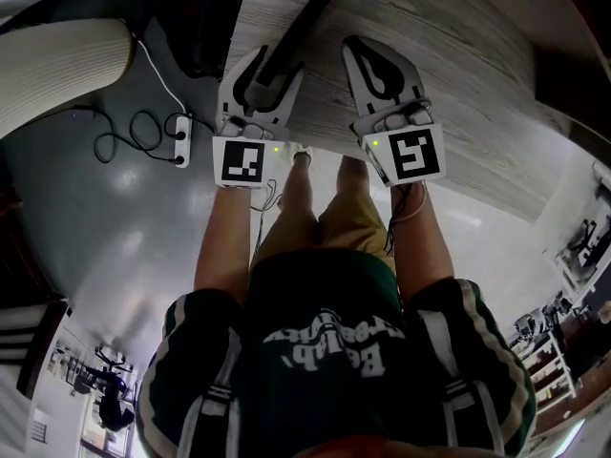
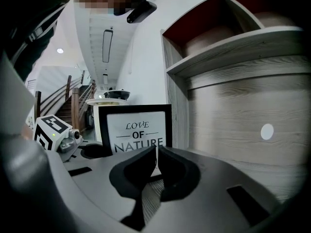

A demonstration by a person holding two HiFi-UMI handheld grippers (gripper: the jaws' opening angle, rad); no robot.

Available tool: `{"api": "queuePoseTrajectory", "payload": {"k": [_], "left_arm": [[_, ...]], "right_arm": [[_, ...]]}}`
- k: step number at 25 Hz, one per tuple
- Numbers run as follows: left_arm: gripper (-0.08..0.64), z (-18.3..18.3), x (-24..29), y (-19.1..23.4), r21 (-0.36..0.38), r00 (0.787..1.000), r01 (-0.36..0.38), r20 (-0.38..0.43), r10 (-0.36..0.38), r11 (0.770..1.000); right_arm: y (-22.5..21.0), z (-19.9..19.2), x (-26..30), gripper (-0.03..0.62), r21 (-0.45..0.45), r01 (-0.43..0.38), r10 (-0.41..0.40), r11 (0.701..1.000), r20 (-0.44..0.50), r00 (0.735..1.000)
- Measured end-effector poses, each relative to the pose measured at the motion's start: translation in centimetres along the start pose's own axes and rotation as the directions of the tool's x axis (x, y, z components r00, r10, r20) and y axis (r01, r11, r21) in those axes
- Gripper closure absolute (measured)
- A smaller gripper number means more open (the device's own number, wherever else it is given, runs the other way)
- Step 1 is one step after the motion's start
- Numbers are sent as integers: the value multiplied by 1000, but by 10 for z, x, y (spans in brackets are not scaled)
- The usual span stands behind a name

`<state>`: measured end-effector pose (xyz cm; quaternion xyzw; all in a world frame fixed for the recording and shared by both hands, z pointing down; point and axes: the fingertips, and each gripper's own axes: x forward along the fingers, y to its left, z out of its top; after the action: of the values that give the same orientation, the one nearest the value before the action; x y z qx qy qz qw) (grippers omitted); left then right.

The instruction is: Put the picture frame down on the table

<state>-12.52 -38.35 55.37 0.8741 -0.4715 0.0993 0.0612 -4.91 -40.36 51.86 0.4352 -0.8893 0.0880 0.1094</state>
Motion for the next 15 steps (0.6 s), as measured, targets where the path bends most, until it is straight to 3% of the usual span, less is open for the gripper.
{"api": "queuePoseTrajectory", "payload": {"k": [3, 15], "left_arm": [[319, 2, -4, -1, 4, 1000, 15, 4, -15, 1000], [308, 17, -45, -14, -4, 998, 58, 17, -58, 998]], "right_arm": [[-1, 9, -4, 551, 5, 24, -24, 1000, 47, 999], [22, 13, -44, 551, -7, 84, -85, 996, -14, 996]]}}
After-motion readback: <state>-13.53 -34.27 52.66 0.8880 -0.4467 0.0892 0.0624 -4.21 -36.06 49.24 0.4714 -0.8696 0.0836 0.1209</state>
